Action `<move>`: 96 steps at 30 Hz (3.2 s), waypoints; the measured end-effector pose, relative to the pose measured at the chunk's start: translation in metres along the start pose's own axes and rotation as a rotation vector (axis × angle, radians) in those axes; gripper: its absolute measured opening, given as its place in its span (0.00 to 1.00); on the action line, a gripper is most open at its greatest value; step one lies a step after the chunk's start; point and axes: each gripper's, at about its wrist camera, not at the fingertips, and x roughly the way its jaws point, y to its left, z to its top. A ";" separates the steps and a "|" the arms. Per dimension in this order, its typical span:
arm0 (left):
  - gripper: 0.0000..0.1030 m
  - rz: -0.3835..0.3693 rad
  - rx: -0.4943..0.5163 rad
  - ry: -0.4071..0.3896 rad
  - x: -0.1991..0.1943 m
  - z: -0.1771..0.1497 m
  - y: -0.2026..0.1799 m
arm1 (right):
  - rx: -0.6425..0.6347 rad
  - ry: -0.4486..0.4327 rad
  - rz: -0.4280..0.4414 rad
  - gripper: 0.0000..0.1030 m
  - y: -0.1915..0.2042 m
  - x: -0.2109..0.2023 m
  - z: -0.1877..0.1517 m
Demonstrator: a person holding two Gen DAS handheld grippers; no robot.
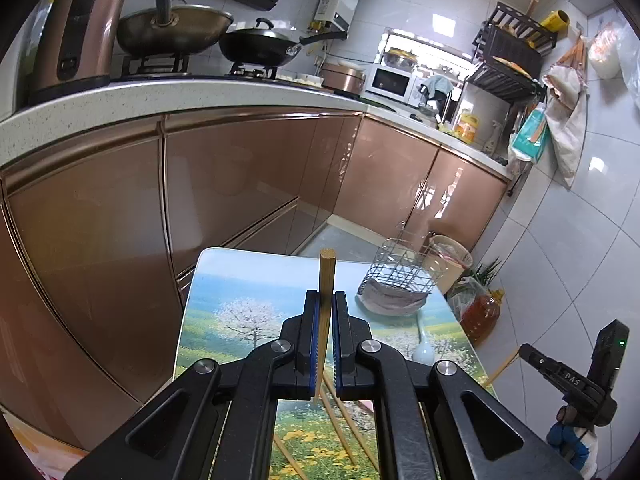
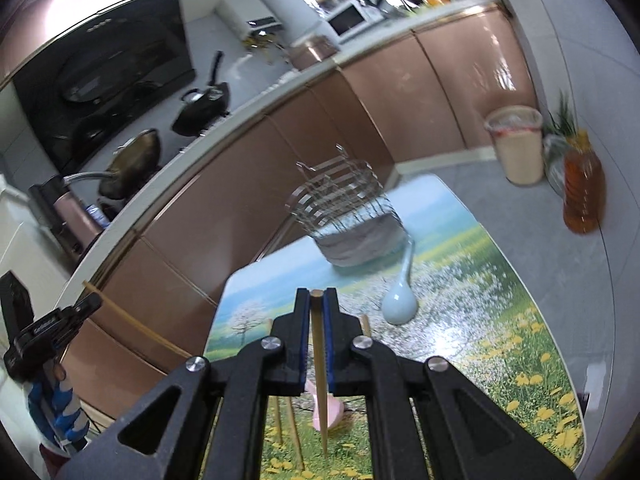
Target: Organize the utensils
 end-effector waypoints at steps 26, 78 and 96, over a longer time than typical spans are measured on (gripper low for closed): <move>0.05 -0.121 0.040 -0.033 0.031 0.063 -0.061 | -0.248 -0.219 0.056 0.00 0.099 -0.041 0.134; 0.05 -0.133 0.079 -0.124 0.196 0.134 -0.129 | 0.015 0.163 -0.047 0.17 -0.126 0.100 0.057; 0.06 -0.079 0.109 0.052 0.257 0.069 -0.116 | 0.021 0.204 -0.075 0.28 -0.126 0.124 0.050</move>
